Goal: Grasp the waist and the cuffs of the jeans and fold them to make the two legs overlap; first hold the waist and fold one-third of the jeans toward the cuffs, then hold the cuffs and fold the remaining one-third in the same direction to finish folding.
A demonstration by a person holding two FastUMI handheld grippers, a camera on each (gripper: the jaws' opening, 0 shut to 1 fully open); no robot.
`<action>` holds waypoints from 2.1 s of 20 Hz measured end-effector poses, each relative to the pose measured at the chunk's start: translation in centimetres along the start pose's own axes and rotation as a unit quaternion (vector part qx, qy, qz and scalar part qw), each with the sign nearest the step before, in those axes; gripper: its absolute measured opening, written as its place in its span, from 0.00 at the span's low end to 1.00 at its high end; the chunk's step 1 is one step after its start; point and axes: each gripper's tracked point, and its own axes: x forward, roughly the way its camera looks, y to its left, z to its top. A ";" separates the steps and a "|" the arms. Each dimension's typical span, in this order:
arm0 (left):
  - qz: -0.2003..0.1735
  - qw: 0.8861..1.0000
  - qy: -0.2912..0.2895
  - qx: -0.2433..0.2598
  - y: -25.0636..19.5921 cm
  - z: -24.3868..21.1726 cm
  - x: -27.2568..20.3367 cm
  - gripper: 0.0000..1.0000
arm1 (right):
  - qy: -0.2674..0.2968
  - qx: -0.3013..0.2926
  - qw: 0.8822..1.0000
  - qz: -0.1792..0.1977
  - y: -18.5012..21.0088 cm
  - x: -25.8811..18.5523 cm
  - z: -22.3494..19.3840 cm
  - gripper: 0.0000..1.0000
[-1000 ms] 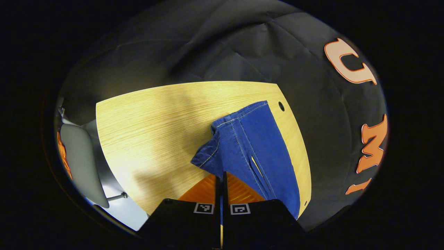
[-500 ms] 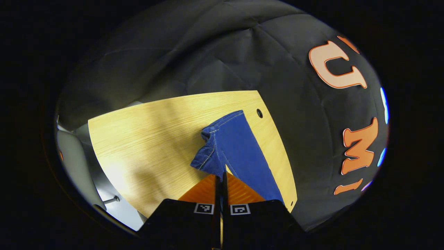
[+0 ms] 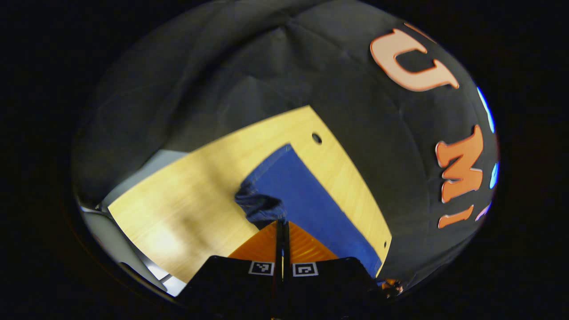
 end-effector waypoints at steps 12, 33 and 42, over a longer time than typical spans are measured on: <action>0.058 0.981 0.037 -0.183 9.7 -9.9 -1.0 0.51 | 0.008 -0.023 1.000 -0.004 0.4 0.2 -0.7 0.12; -0.008 0.995 -0.031 -0.100 3.1 -4.2 1.1 0.01 | 0.004 -0.012 1.000 0.016 -1.4 -1.3 -0.2 0.12; 0.018 0.989 0.019 -0.147 -2.8 0.9 2.0 0.00 | 0.015 0.048 0.999 0.012 1.2 -0.2 1.4 0.12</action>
